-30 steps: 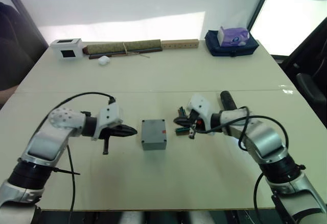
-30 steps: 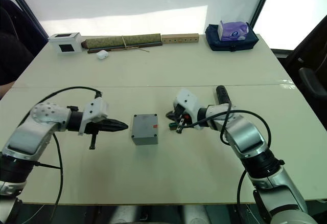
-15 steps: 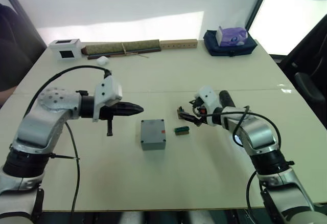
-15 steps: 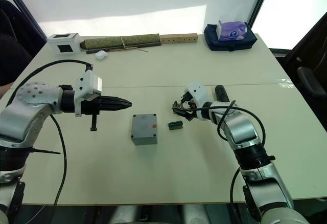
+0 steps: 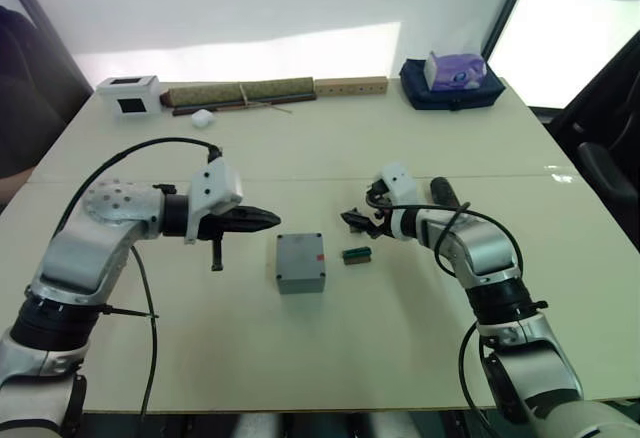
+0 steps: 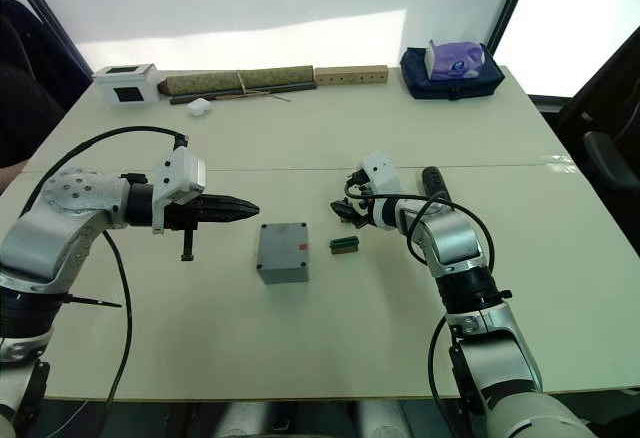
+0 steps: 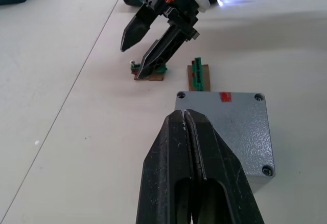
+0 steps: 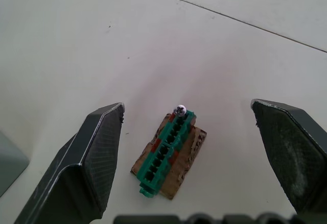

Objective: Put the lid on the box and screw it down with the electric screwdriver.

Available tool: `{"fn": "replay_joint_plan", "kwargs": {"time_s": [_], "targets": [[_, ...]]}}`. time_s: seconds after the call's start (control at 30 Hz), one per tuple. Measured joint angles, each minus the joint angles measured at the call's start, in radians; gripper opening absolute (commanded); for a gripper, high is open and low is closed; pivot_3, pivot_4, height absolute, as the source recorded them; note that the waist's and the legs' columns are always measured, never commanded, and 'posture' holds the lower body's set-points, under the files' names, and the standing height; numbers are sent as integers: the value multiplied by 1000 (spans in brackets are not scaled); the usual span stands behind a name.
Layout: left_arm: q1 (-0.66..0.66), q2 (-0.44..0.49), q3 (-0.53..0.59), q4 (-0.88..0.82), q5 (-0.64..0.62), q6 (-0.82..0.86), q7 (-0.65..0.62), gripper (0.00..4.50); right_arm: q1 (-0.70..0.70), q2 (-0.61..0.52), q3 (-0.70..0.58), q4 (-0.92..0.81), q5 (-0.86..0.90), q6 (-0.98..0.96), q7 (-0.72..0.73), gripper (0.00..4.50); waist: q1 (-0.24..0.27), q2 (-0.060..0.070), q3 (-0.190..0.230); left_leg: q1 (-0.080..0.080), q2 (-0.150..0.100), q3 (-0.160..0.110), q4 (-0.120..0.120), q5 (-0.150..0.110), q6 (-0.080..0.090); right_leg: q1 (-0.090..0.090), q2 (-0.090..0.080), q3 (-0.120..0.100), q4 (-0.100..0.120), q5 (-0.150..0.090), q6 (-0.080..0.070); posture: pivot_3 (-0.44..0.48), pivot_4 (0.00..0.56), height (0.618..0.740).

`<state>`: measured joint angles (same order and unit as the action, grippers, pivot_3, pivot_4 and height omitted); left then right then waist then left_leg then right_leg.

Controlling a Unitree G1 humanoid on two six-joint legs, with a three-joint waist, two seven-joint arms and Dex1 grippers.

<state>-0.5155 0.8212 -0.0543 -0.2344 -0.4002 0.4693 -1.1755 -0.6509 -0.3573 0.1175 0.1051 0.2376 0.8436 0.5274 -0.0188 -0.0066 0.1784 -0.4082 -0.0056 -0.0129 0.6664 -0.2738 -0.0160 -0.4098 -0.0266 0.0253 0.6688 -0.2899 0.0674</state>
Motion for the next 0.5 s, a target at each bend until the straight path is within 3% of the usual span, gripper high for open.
{"fn": "replay_joint_plan", "kwargs": {"time_s": [0.33, 0.5], "targets": [[11, -1, 0, -22, -3, 9, 21, 0, -13, 7, 0, 9, -3, -12, 8, 4027, 0, 0, 0, 0, 0, 0, 0, 0, 0, 0, 0, 0, 0, 0, 0, 0, 150, 740], [11, -1, -3, -24, -3, 19, 24, 0, -15, 15, 3, 16, -10, -19, 8, 2360, 0, 0, 0, 0, 0, 0, 0, 0, 0, 0, 0, 0, 0, 0, 0, 0, 150, 740]]}}
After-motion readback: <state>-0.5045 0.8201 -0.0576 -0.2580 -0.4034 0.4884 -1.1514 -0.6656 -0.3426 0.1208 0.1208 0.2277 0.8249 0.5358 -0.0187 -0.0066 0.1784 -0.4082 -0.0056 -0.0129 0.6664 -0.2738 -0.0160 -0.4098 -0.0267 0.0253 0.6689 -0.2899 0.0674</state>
